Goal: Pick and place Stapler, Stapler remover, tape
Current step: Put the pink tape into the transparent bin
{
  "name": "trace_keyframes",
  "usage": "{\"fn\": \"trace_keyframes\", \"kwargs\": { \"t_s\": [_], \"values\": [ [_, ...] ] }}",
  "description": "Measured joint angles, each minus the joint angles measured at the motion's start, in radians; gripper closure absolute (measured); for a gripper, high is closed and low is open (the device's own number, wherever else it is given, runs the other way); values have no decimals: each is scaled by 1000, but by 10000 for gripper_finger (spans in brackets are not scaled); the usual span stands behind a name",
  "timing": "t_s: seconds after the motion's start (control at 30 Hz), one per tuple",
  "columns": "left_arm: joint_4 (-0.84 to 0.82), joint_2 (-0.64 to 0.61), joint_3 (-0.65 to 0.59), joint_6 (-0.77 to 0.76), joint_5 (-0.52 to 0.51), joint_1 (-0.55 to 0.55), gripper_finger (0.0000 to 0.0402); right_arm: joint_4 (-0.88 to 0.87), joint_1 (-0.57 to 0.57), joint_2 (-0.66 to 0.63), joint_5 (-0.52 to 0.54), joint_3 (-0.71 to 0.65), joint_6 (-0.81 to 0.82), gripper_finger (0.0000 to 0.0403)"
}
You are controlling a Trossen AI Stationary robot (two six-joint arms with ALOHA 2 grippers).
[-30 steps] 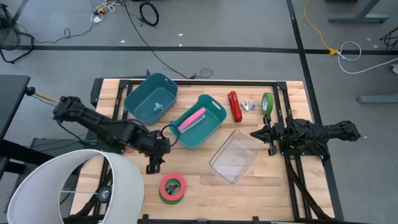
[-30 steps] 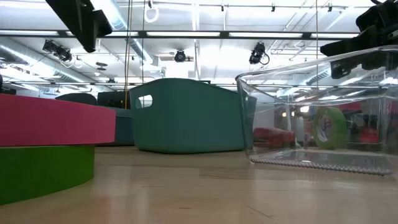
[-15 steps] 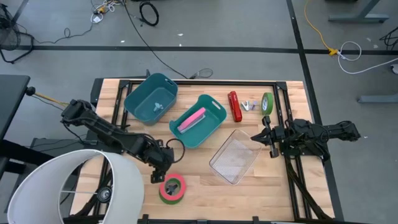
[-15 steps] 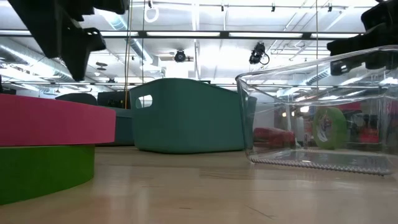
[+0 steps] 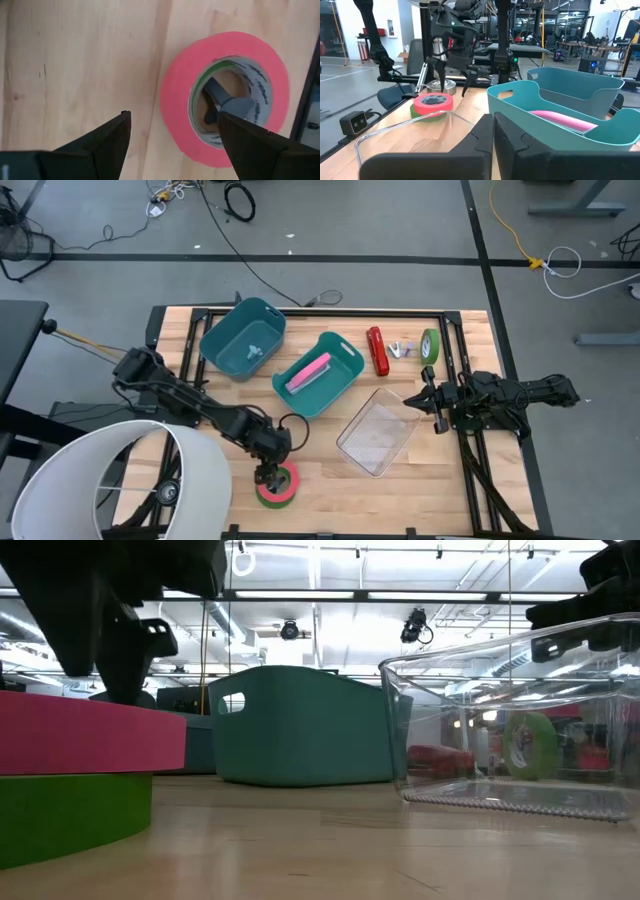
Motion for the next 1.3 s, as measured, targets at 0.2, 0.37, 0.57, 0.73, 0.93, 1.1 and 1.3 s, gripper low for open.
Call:
{"fn": "trace_keyframes", "kwargs": {
  "t_s": [0.2, 0.37, 0.57, 0.73, 0.93, 1.1, 1.3],
  "values": [
    [24, 35, 0, -5, 16, 0, 101, 0, 0, 0, 0, 0, 0, 388],
    [60, 53, 1, -19, 17, -2, 101, 0, 0, 0, 0, 0, 0, 388],
    [45, 79, 1, -19, 13, -2, 101, 0, 0, 0, 0, 0, 0, 388],
    [40, 98, 0, -15, 36, 0, 103, 1, 0, 0, 1, 0, 0, 388],
    [51, 117, 1, -12, 64, 0, 139, 1, 0, 0, 1, 0, 0, 388],
    [51, 117, 1, -12, 67, 4, 194, 1, 0, 0, 1, 0, 0, 388],
    [56, 116, 1, -13, 78, 6, 256, 0, 0, 0, 0, 0, 0, 388]
  ]
}}
